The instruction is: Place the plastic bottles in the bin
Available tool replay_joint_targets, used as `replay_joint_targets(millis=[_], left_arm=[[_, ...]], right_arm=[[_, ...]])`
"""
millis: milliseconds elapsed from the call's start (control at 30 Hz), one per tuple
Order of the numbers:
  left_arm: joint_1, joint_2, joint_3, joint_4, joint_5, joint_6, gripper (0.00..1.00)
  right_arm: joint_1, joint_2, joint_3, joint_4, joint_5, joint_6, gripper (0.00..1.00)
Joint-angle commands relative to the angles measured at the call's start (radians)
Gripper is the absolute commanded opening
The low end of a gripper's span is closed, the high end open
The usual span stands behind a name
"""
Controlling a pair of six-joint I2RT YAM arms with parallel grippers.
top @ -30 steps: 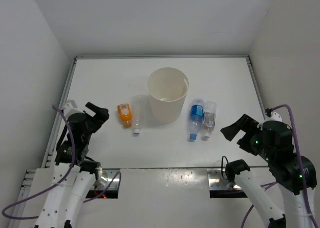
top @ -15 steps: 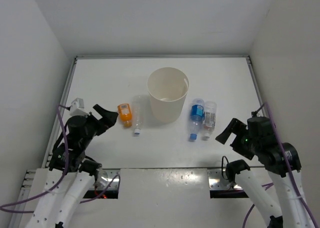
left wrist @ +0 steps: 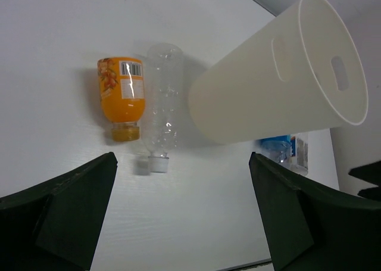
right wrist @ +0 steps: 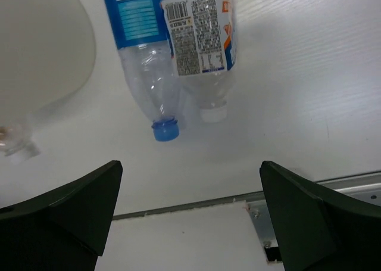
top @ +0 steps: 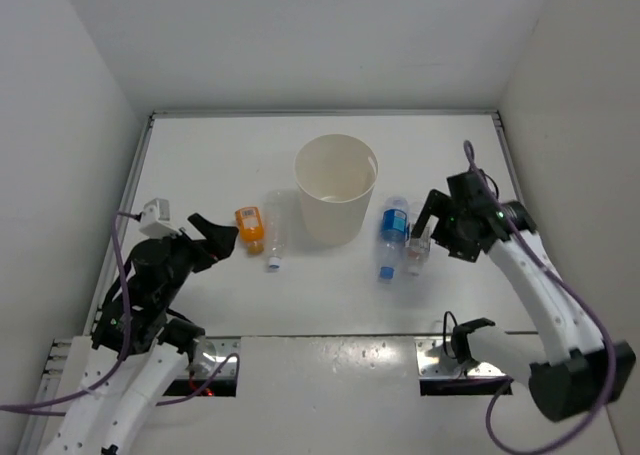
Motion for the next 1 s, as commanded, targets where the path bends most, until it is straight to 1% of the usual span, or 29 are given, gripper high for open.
replay_joint_targets(millis=[0,67,100,133,167,200,233,267,333,367,400,433,500,533,600,667,767,867,967], left_arm=[[-0.023,-0.011,0.045,0.065,0.022,0.079,1.00],[-0.037,0.002,0.087,0.065,-0.015,0.136,1.00],[-0.051,0.002,0.120,0.065,-0.088,0.213,1.00],[-0.051,0.012,0.131,0.050,-0.139,0.254,1.00],[-0.078,0.012,0.131,0.016,-0.217,0.273,1.00],[-0.088,0.003,0.131,-0.004,-0.360,0.238,1.00],[-0.088,0.003,0.142,-0.048,-0.415,0.214,1.00],[-0.088,-0.006,0.142,-0.049,-0.434,0.197,1.00],[-0.088,-0.006,0.142,-0.037,-0.397,0.210,1.00],[-0.088,-0.006,0.131,-0.006,-0.345,0.233,1.00],[-0.088,-0.006,0.121,0.006,-0.327,0.233,1.00],[-0.088,0.008,0.121,0.006,-0.314,0.242,1.00],[-0.099,0.008,0.121,0.006,-0.314,0.242,1.00],[-0.099,0.008,0.121,0.006,-0.314,0.242,1.00],[-0.099,0.008,0.121,0.016,-0.314,0.242,1.00],[-0.099,0.008,0.121,0.016,-0.314,0.242,1.00],[-0.099,0.008,0.121,0.016,-0.314,0.242,1.00],[-0.099,0.017,0.111,0.016,-0.314,0.233,1.00],[-0.099,0.017,0.111,0.016,-0.314,0.233,1.00]], right_arm=[[-0.008,0.163,0.052,0.122,0.018,-0.070,1.00],[-0.017,0.260,0.070,0.170,0.006,-0.099,1.00],[-0.017,0.291,0.096,0.179,0.006,-0.108,1.00],[-0.017,0.321,0.111,0.179,0.029,-0.109,1.00],[-0.026,0.349,0.127,0.179,0.044,-0.109,1.00],[-0.026,0.396,0.145,0.205,0.044,-0.109,1.00],[-0.036,0.423,0.170,0.228,0.035,-0.109,1.00],[-0.036,0.482,0.184,0.228,0.035,-0.130,1.00],[-0.045,0.553,0.237,0.228,0.035,-0.130,1.00],[-0.059,0.623,0.268,0.219,0.035,-0.142,1.00],[-0.059,0.624,0.268,0.219,0.035,-0.151,1.00],[-0.071,0.682,0.292,0.219,0.026,-0.151,1.00],[-0.085,0.716,0.303,0.219,0.014,-0.151,1.00],[-0.098,0.716,0.303,0.234,0.014,-0.142,0.98],[-0.114,0.716,0.283,0.273,0.014,-0.142,0.98],[-0.140,0.739,0.273,0.273,0.005,-0.142,0.97],[-0.164,0.771,0.263,0.282,-0.023,-0.155,0.91],[-0.186,0.771,0.193,0.334,-0.066,-0.155,0.86],[-0.195,0.802,0.150,0.354,-0.092,-0.164,0.86]])
